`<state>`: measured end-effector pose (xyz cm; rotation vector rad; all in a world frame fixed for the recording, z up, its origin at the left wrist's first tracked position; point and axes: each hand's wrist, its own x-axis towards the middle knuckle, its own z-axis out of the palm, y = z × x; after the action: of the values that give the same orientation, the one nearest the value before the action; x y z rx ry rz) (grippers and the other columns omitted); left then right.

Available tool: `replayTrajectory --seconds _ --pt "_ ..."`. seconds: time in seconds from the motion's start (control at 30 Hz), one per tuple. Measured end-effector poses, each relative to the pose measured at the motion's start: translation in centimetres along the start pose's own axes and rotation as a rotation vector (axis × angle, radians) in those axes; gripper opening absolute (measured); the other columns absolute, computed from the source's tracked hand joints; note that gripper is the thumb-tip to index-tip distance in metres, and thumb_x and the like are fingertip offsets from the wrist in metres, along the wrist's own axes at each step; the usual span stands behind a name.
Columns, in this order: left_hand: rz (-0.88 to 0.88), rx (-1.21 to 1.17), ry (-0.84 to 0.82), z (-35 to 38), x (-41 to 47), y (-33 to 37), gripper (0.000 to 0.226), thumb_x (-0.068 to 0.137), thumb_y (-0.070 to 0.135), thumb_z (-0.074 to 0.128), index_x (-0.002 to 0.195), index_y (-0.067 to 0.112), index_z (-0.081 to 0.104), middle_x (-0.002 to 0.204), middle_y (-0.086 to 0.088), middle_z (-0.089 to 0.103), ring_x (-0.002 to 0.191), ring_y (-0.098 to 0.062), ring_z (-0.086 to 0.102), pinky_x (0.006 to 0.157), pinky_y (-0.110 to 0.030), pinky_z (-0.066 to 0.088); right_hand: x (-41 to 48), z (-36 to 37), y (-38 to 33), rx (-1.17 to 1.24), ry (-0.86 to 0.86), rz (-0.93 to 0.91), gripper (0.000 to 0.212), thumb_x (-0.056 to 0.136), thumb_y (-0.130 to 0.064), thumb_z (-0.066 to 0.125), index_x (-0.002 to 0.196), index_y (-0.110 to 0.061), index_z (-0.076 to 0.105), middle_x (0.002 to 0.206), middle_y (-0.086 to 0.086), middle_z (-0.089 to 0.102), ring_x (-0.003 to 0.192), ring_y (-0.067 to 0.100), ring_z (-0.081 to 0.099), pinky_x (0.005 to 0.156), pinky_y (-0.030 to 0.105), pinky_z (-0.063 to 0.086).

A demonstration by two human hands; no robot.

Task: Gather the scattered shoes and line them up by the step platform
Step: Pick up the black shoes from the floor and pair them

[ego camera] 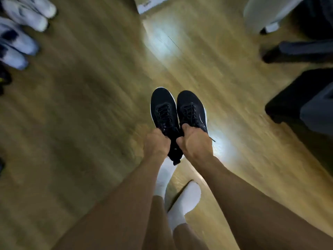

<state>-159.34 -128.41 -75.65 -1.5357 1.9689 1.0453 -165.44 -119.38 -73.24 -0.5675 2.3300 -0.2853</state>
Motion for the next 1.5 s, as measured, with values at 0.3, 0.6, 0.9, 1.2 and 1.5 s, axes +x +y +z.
replayTrajectory --seconds 0.3,0.6,0.9,1.2,1.5 --pt "-0.104 -0.179 0.187 -18.8 -4.4 -8.2 0.023 0.086 0.014 0.049 0.104 0.008 0.062 0.098 -0.012 0.063 0.089 -0.032 0.065 0.075 -0.037 0.055 -5.5 -3.3 -20.1 -0.277 0.025 -0.345 0.018 0.088 -0.028 0.050 0.100 -0.015 0.048 0.086 0.006 0.059 0.077 0.030 0.060 0.059 0.030 0.038" --pt "-0.209 -0.370 0.284 -31.1 -0.9 -20.6 0.024 0.093 0.007 0.045 0.112 0.002 0.058 0.108 -0.015 0.062 0.098 -0.030 0.061 0.081 -0.032 0.049 -5.5 2.0 -38.2 -0.385 -0.071 -0.652 0.015 0.088 -0.025 0.049 0.083 -0.017 0.037 0.071 -0.001 0.048 0.065 0.021 0.047 0.057 0.027 0.035" --pt "-0.390 -0.515 0.318 -43.1 4.5 -32.2 0.020 0.090 0.006 0.047 0.101 -0.002 0.062 0.098 -0.017 0.067 0.075 -0.023 0.059 0.061 -0.028 0.041 -3.3 11.6 -54.5 -0.416 -0.234 -0.830 0.014 0.088 -0.021 0.048 0.082 -0.017 0.036 0.067 -0.002 0.042 0.064 0.021 0.048 0.060 0.030 0.037" --pt "-0.521 -0.529 0.285 -51.4 15.7 -43.7 0.021 0.086 0.011 0.049 0.098 -0.001 0.062 0.089 -0.016 0.068 0.081 -0.032 0.065 0.066 -0.033 0.050 2.8 22.6 -68.8 -0.449 -0.374 -0.847 0.013 0.087 -0.018 0.047 0.081 -0.015 0.036 0.063 -0.003 0.039 0.064 0.023 0.050 0.058 0.031 0.038" --pt "-0.492 -0.412 0.167 -52.7 29.6 -56.5 0.025 0.092 0.008 0.044 0.107 -0.007 0.058 0.108 -0.023 0.064 0.099 -0.037 0.063 0.066 -0.032 0.039 10.0 37.0 -76.6 -0.523 -0.406 -0.752 0.013 0.086 -0.017 0.053 0.082 -0.013 0.041 0.065 -0.001 0.047 0.066 0.023 0.051 0.062 0.030 0.040"
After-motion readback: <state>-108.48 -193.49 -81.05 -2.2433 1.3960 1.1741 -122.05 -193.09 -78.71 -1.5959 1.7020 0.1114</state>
